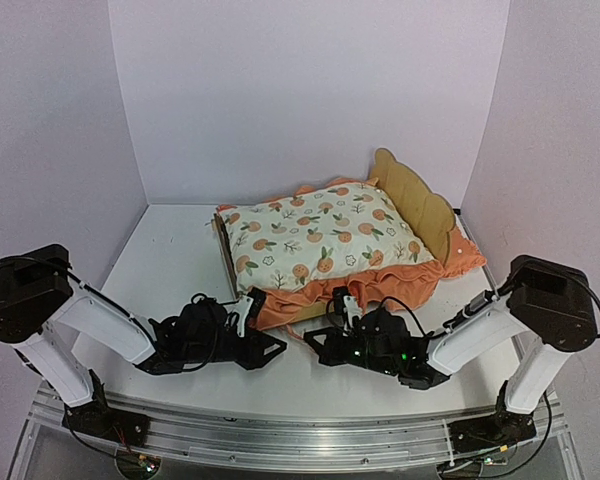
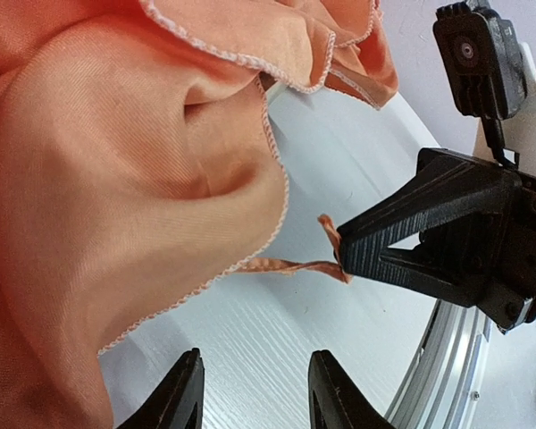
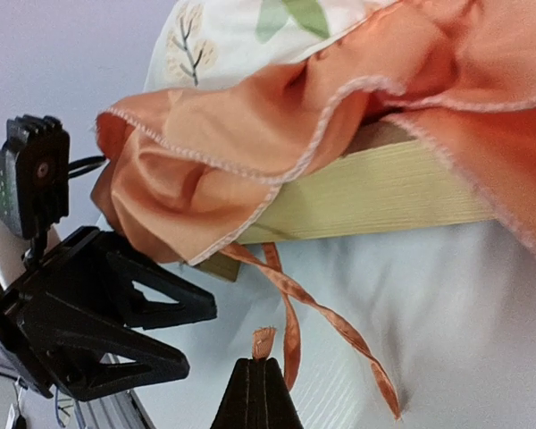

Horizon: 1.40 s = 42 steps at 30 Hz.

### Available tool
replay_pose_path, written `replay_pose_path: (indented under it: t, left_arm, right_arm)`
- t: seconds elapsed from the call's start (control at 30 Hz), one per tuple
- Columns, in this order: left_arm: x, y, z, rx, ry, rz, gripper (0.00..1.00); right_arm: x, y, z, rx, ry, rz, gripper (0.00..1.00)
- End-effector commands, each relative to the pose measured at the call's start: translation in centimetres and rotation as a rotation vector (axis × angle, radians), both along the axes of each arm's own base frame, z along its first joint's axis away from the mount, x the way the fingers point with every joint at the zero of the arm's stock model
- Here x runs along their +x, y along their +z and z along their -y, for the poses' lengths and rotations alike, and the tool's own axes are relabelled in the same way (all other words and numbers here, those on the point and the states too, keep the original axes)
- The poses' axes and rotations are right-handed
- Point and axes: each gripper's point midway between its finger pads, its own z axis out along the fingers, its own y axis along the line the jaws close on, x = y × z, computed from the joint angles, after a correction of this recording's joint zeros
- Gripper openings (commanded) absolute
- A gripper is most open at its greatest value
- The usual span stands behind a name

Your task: Set up the pet bed

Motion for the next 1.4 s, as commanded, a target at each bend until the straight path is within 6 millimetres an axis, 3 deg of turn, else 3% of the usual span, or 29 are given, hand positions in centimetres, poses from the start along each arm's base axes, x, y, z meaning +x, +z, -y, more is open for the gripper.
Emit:
replay_pose_path:
  t: [0.0, 0.17, 0.37, 0.47, 0.57, 0.63, 0.8, 0.87, 0.97, 1.1, 1.37]
  left_arm:
    - [2.3, 2.5, 0.6, -0.06, 0.086, 0.069, 0.41]
    - [2.6, 2.9, 0.4, -0.026, 0.078, 0.131, 0.4]
    - [2.3, 4.0, 0.6, -0.012, 0.02, 0.216, 0.39]
    - [0.2, 6.0, 1.6, -0.022, -0.164, 0.337, 0.35]
    - [-5.0, 7.3, 2.4, -0.007, -0.561, 0.526, 0.4]
    - [-6.2, 7.5, 1.7, 0.059, -0.716, 0.67, 0.43]
    - [-3.7, 7.5, 0.5, 0.337, -0.873, 1.064, 0.45]
    - [-3.2, 7.6, 0.7, 0.406, -0.937, 1.144, 0.45]
    - [-2.2, 6.5, 1.0, 0.505, -1.016, 1.151, 0.45]
    - [1.2, 5.7, 1.3, 0.685, -0.998, 1.181, 0.45]
    - [3.9, 5.1, 0.1, 0.844, -0.937, 0.986, 0.54]
  right_arm:
    - [3.1, 0.1, 0.5, 0.011, -0.141, 0.038, 0.0]
    - [3.8, 0.2, -2.3, -0.025, -0.054, 0.106, 0.0]
    - [4.4, 1.1, -4.1, -0.092, 0.019, 0.233, 0.0]
    - [4.3, 0.6, -4.2, -0.127, 0.039, 0.239, 0.0]
    - [4.1, 0.1, -3.7, -0.14, 0.034, 0.22, 0.0]
    - [4.1, -0.4, -3.3, -0.168, 0.029, 0.208, 0.0]
    - [4.3, -1.6, -2.8, -0.212, 0.048, 0.206, 0.0]
    - [4.3, -1.9, -2.6, -0.209, 0.06, 0.193, 0.0]
    - [4.0, -2.0, -2.8, -0.197, 0.105, 0.18, 0.0]
    - [3.5, -1.8, -3.3, -0.185, 0.149, 0.183, 0.0]
    - [3.7, -1.9, -3.8, -0.197, 0.183, 0.209, 0.0]
